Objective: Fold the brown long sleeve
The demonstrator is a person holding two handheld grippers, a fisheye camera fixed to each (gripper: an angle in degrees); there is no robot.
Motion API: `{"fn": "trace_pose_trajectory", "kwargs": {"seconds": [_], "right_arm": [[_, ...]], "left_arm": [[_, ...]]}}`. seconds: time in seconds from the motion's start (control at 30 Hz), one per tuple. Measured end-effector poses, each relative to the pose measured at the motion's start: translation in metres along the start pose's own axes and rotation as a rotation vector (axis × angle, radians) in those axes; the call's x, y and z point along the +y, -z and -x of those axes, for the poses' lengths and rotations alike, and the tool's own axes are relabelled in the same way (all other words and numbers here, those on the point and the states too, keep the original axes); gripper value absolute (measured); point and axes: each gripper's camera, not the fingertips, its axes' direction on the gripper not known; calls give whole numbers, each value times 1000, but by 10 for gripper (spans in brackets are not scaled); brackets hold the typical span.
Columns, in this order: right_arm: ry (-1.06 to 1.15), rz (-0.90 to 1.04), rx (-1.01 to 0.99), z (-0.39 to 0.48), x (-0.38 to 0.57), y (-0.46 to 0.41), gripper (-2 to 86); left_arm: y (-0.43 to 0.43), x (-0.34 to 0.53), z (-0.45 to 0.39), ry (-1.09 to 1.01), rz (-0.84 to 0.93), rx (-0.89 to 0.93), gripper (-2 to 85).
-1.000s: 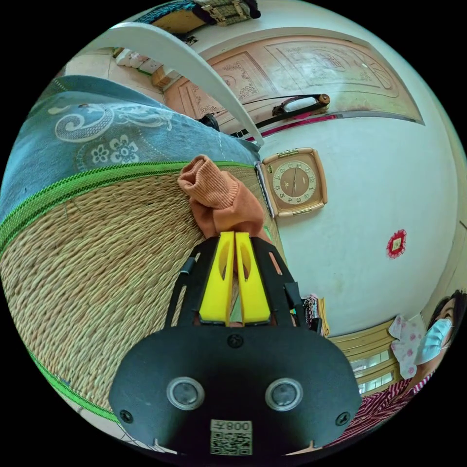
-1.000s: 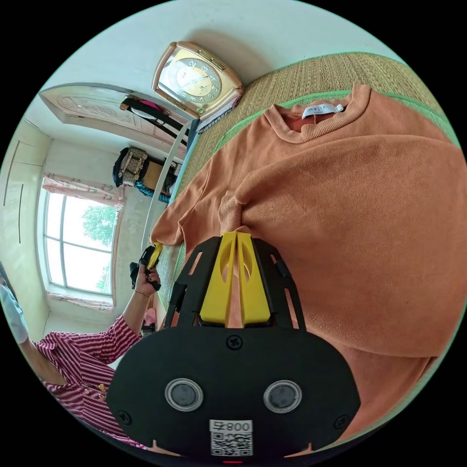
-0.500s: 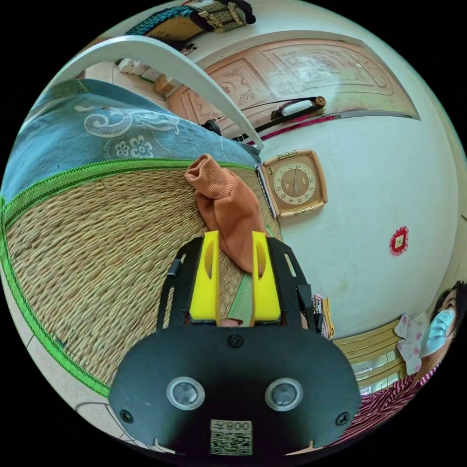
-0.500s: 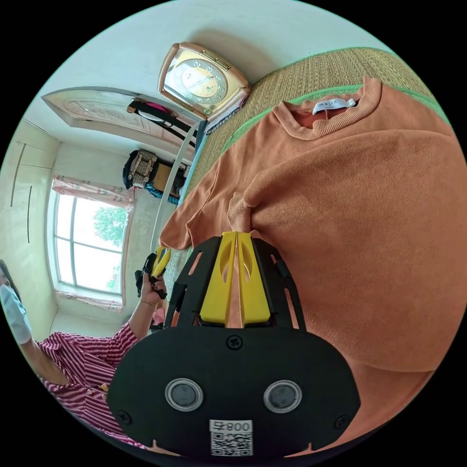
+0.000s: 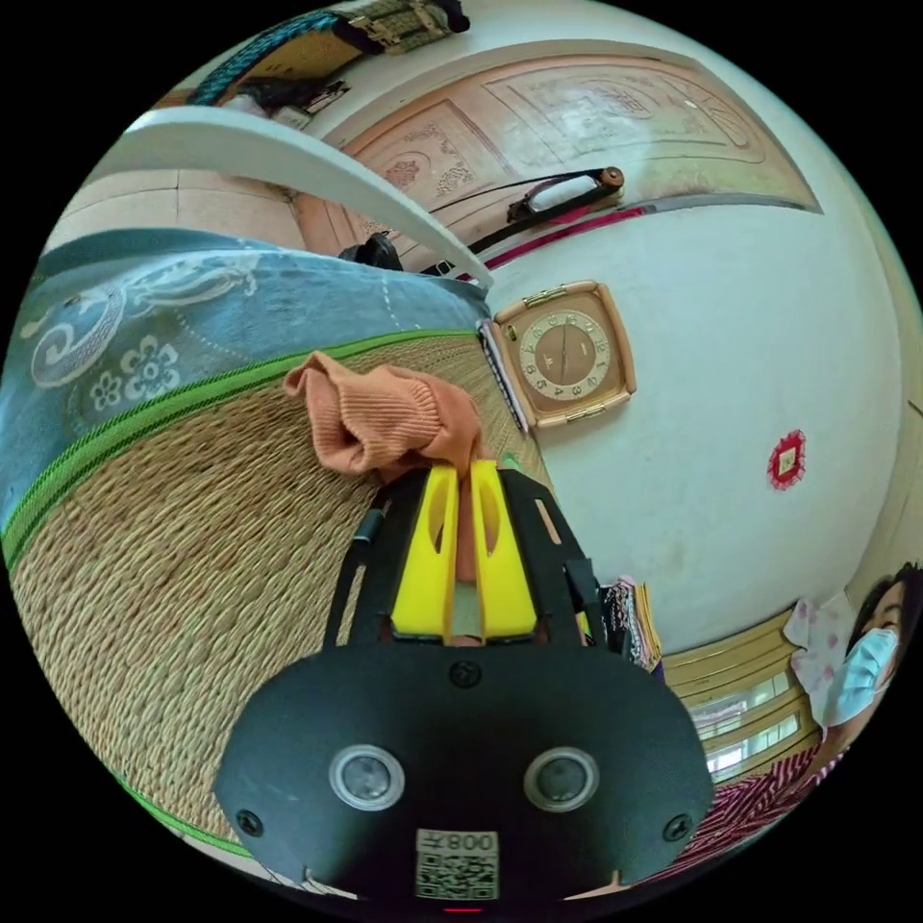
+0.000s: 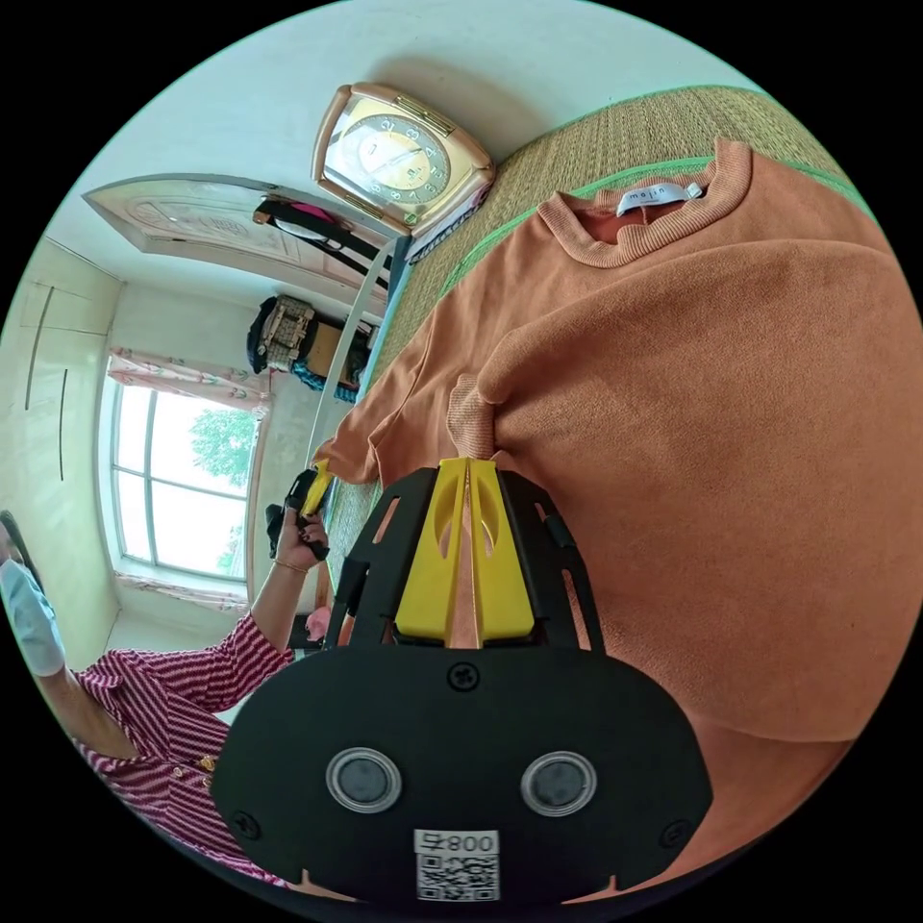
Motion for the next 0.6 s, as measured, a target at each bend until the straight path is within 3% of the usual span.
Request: {"fn": "trace_pose_trajectory", "kwargs": {"seconds": [0.2,0.3,0.37,0.47,0.6], "right_arm": [[30,-26,-11,19,-6,26,10],[31,-106,-60,16,0,67,30],[19,-181,-111,5,9,98,55],[-49,-294,-195,-28,34,144,91],[-151,-338,-263,-67,62,165,126]], "left_arm": [[-78,7,-160,-503,163,103,26],[-144,62,-240,-786,360,185,28],[-209,130,-269,-960,612,172,36],[-260,211,-257,-1075,812,88,54],[-270,238,-220,-994,873,109,70]]}}
